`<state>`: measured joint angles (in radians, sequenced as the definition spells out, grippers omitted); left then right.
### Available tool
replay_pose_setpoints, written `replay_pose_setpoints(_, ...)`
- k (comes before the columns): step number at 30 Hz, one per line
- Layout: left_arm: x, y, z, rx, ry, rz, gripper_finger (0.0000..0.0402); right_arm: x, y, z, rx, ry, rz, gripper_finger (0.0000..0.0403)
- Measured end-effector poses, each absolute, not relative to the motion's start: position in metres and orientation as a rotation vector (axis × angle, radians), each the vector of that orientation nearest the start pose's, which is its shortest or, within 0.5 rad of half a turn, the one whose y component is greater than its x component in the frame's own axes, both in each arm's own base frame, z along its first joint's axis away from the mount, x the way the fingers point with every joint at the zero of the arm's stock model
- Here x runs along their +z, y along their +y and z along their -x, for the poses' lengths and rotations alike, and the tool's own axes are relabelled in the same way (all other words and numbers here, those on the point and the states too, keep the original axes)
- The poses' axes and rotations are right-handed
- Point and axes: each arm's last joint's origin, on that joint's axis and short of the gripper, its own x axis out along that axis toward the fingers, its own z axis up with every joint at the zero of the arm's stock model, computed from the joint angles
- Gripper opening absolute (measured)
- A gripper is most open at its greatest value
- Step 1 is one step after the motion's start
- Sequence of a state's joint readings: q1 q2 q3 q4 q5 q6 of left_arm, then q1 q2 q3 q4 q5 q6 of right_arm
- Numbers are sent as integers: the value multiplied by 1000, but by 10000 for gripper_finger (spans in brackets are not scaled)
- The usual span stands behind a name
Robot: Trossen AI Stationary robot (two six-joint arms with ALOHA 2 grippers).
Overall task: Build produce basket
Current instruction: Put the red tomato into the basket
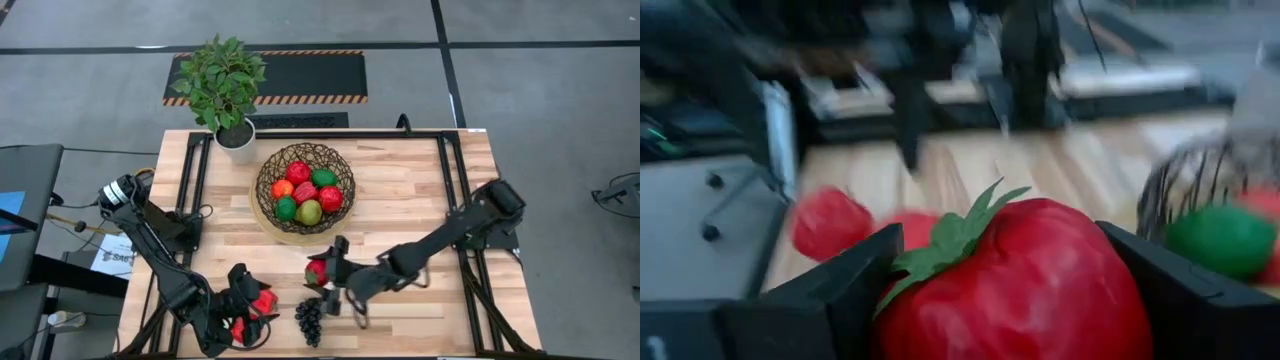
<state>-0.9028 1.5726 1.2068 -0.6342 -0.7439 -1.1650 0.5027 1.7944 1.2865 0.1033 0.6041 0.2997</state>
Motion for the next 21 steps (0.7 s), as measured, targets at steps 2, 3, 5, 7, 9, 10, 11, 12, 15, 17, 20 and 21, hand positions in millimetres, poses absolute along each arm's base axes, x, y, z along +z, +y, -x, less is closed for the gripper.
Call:
replay_pose_setpoints(2,262,-237,-213,267,608,376,347,281,184,-352,-120,271,-74,318)
replay_pose_setpoints(3,262,-237,-214,280,586,371,347,292,185,-345,-111,247,-67,319)
replay_pose_setpoints(5,264,-236,-215,308,532,370,347,309,188,-333,-92,209,-47,319)
replay_pose_setpoints(7,266,-235,-219,323,490,358,347,323,191,-322,-64,179,-32,319)
replay_pose_setpoints(9,269,-234,-224,327,446,325,347,335,193,-310,-39,151,-24,320)
replay_pose_setpoints(10,270,-233,-227,327,425,315,347,341,195,-305,-28,138,-22,320)
replay_pose_setpoints(11,272,-233,-230,326,408,313,347,345,196,-301,-18,126,-17,320)
replay_pose_setpoints(12,274,-231,-234,323,394,317,347,348,197,-298,-7,119,-10,320)
replay_pose_setpoints(15,280,-228,-246,306,355,327,347,352,202,-290,16,113,13,320)
replay_pose_setpoints(17,284,-226,-253,290,337,333,347,353,205,-288,23,109,18,320)
replay_pose_setpoints(20,287,-219,-265,243,345,365,347,351,210,-285,22,112,40,320)
replay_pose_setpoints(21,288,-217,-268,231,349,382,347,351,212,-284,25,114,43,320)
